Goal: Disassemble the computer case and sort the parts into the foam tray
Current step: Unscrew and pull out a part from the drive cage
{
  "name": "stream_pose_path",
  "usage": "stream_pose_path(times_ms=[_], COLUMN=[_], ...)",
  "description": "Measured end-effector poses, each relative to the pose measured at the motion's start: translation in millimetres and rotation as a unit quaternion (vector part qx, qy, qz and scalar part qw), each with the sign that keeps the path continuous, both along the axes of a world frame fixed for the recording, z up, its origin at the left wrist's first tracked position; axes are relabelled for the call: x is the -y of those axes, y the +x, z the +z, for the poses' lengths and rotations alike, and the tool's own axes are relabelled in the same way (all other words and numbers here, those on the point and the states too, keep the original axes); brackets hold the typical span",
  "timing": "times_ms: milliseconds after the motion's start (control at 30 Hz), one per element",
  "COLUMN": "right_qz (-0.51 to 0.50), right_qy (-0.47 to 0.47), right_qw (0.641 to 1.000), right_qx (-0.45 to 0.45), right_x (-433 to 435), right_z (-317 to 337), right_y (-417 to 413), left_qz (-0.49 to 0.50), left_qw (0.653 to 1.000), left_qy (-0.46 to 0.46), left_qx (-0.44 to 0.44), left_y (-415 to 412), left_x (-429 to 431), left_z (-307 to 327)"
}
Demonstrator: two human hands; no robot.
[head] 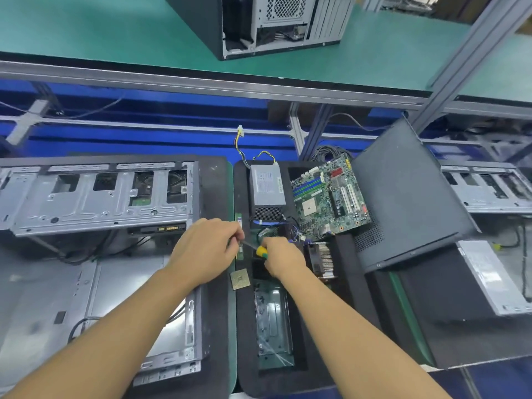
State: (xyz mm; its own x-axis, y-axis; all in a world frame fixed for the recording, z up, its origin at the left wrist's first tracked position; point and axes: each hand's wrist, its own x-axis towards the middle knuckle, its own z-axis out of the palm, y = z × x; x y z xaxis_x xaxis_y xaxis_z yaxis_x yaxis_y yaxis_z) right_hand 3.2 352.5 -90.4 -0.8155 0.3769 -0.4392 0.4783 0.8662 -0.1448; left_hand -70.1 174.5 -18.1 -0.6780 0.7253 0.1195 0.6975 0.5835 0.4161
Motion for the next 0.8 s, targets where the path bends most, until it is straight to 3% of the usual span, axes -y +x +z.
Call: stream_pose_path(times_ms=[100,367,533,667,800], right_qz=[-0.003,-0.031,-0.060,-0.189,-0.268], right_qy=[-0.018,-0.031,-0.118,-0.247,-0.462], right_qw=[1.000,0.995,0.978,0.911,0.773], right_qx=[0.025,-0.091,-0.162,-0.270,-0.342], right_x=[-6.3,-3.3,-19.1,-14.5,8.6], right_z=[-16.2,-42.7,-34.8,-6.4,55.8], right_y=[10.7,24.5,30.2,38.4,36.3], left_qz=[-0.006,-0.007,-0.006,0.040,0.103], left_qw=[1.000,1.000,0.995,0.961,0.910], left_qy=[-0.007,-0.001,0.080,0.225,0.285], left_qx=[0.002,-0.004,0.062,0.156,0.282], left_y=[-1.5,-0.5,-2.6,-2.9,-13.0], left_x=[-0.8,-0.3,2.5,14.5,43.5], left_z=[-1.9,-1.8,-2.0,7.3,26.0])
